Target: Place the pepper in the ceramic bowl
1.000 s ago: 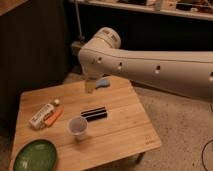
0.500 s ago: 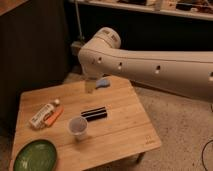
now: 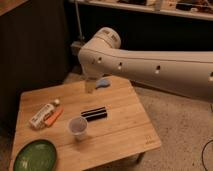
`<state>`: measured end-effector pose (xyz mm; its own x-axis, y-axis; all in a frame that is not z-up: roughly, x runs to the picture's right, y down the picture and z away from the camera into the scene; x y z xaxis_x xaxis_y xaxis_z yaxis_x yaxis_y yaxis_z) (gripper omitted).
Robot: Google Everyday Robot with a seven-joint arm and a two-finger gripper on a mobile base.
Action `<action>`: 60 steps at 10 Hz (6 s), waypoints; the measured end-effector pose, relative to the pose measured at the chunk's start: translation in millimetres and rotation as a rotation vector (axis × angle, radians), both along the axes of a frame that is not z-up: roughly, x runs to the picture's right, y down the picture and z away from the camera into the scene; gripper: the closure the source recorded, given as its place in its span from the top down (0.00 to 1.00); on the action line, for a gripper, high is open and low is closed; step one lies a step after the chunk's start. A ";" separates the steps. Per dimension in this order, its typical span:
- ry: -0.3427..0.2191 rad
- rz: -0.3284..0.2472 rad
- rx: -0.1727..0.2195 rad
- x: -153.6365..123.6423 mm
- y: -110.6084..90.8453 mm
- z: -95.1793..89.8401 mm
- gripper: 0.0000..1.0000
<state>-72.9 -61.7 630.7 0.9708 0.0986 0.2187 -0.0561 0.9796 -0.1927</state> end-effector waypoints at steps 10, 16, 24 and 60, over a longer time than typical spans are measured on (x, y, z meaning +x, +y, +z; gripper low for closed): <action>0.000 0.000 0.000 0.0 0.0 0.0 0.80; -0.058 -0.009 -0.005 -2.2 -1.7 3.7 0.80; -0.379 -0.089 -0.064 -31.6 -0.7 38.5 0.80; -0.482 -0.615 -0.242 -183.7 157.6 156.7 0.67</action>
<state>-256.6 95.9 787.4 0.6711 -0.3232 0.6672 0.6213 0.7362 -0.2683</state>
